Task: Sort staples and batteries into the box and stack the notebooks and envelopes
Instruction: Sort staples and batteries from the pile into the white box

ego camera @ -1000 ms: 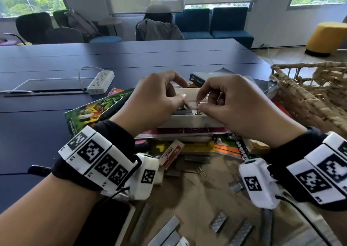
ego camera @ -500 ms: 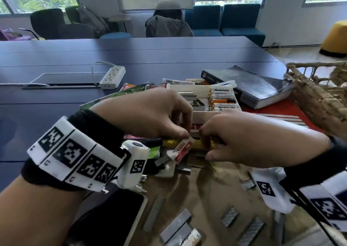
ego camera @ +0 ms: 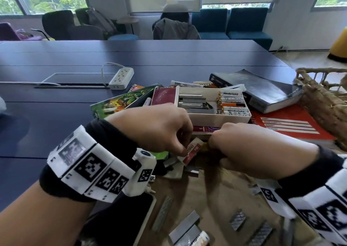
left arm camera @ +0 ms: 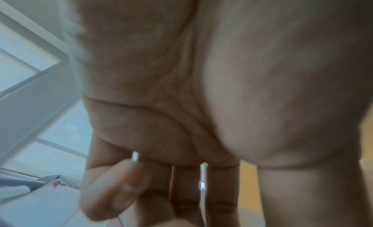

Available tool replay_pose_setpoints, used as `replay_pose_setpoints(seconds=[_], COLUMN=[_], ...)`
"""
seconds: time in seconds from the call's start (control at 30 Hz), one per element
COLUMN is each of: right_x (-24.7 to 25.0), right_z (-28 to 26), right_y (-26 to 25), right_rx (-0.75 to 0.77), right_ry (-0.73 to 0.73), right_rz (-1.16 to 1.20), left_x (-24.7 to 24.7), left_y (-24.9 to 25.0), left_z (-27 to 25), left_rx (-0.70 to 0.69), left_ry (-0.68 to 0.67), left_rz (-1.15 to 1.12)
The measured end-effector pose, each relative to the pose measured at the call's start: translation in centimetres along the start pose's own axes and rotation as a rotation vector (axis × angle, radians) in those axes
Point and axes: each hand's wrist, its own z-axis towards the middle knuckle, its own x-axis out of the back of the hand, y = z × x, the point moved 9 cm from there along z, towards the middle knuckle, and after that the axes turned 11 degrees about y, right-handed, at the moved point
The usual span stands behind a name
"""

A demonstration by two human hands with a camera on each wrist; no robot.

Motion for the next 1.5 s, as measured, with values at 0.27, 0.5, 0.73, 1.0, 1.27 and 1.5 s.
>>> replay_pose_setpoints(seconds=[0.27, 0.5, 0.73, 1.0, 1.27, 1.5], right_x=[0.7, 2.3, 3.6, 3.6, 4.8, 7.4], right_z=[-0.4, -0.5, -1.1, -1.2, -1.2, -1.7], right_y=[0.2, 1.7, 3.3, 4.0, 5.2, 6.7], right_rx=[-0.007, -0.085, -0.127, -0.138, -0.166, -0.197], right_ry=[0.034, 0.137, 0.216, 0.234, 0.312, 0.549], right_rz=[0.075, 0.174, 0.245, 0.258, 0.318, 0.361], left_x=[-0.4, -1.6, -2.9, -5.3, -3.2, 0.8], left_y=[1.4, 3.6, 4.7, 5.1, 5.2, 4.7], left_z=[0.4, 0.8, 0.8, 1.7, 2.0, 2.2], left_rx=[-0.079, -0.203, -0.235, -0.222, -0.235, -0.205], left_ry=[0.021, -0.043, -0.136, -0.240, -0.195, -0.034], left_rz=[-0.019, 0.087, 0.223, 0.351, 0.029, -0.373])
